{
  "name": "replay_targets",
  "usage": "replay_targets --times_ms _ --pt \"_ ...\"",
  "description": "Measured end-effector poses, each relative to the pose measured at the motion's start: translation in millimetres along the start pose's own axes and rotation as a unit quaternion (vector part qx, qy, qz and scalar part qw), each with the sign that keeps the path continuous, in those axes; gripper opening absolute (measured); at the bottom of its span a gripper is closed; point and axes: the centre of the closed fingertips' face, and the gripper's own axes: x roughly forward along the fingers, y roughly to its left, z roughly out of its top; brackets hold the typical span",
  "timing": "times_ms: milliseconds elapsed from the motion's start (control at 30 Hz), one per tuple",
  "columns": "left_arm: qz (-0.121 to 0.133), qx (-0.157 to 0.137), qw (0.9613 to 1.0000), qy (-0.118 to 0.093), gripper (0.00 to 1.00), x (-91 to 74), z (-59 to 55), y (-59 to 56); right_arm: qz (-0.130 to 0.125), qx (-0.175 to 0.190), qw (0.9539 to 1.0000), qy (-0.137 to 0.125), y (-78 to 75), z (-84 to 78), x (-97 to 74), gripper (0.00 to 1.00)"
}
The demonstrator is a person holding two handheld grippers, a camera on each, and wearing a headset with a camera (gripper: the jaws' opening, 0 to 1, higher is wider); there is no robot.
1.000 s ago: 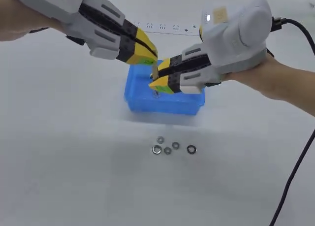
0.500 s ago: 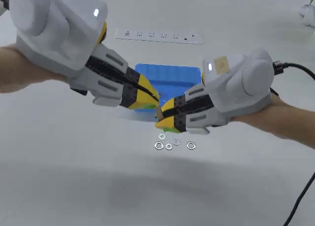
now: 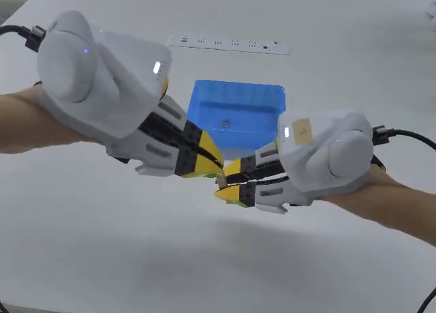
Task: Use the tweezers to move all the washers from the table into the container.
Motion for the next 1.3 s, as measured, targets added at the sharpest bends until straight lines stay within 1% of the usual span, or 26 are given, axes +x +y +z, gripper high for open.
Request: replay_targets --times_ms 67,133,167,200,267,333,533,600,800,833,900,933,1100,1200,1300 --pt "-0.001 0.000 1.0000 0.004 0.06 2.4 -2.9 1.8 -0.002 0.004 1.0000 0.002 -2.4 -3.0 1.6 0.10" --pt "0.002 -0.001 1.0000 0.003 0.06 4.6 -4.9 5.2 -0.007 0.010 0.9999 0.002 -5.5 -5.4 2.8 0.10" --pt "0.003 -0.004 1.0000 0.004 0.06 5.8 -6.8 7.2 -0.009 0.013 0.9999 0.003 -6.8 -7.3 3.6 0.10" --pt "0.011 -0.006 0.9999 0.003 0.06 6.6 -7.9 10.5 -0.010 0.014 0.9998 0.003 -7.6 -8.2 4.1 0.10" --pt "0.010 -0.016 0.9998 0.003 0.06 7.9 -10.2 13.1 -0.016 0.018 0.9997 0.004 -10.7 -10.5 4.9 0.10" --pt "0.012 -0.014 0.9998 0.005 0.06 8.8 -12.5 16.0 -0.020 0.020 0.9996 0.003 -12.9 -12.1 6.0 0.10" --pt "0.007 -0.011 0.9998 0.012 0.06 11.5 -20.4 19.8 -0.028 0.020 0.9994 0.005 -18.1 -16.5 12.1 0.10" --pt "0.006 -0.011 0.9999 0.010 0.06 12.6 -21.0 19.8 -0.028 0.024 0.9993 0.002 -18.3 -16.9 13.2 0.10" --pt "-0.001 -0.016 0.9998 0.009 0.06 16.6 -25.5 21.3 -0.028 0.027 0.9992 0.004 -17.6 -20.5 16.0 0.11" --pt "-0.001 -0.019 0.9998 0.003 0.06 16.6 -25.3 22.7 -0.028 0.029 0.9992 0.002 -17.7 -20.2 15.7 0.11" --pt "0.000 -0.022 0.9998 0.002 0.06 16.5 -26.0 24.7 -0.030 0.032 0.9990 0.001 -18.4 -20.2 15.5 0.11" --pt "-0.003 -0.026 0.9997 0.001 0.06 16.7 -25.8 24.7 -0.030 0.037 0.9989 -0.001 -18.1 -20.0 15.5 0.11" --pt "-0.004 -0.031 0.9995 -0.002 0.06 17.7 -25.9 25.2 -0.031 0.042 0.9986 -0.002 -18.7 -20.4 15.2 0.11" --pt "-0.004 -0.035 0.9994 -0.001 0.06 18.7 -27.8 28.9 -0.033 0.041 0.9986 -0.001 -19.1 -20.7 15.3 0.10" --pt "-0.004 -0.037 0.9993 0.006 0.06 21.5 -30.4 27.9 -0.036 0.048 0.9982 0.001 -19.9 -20.7 15.9 0.10"
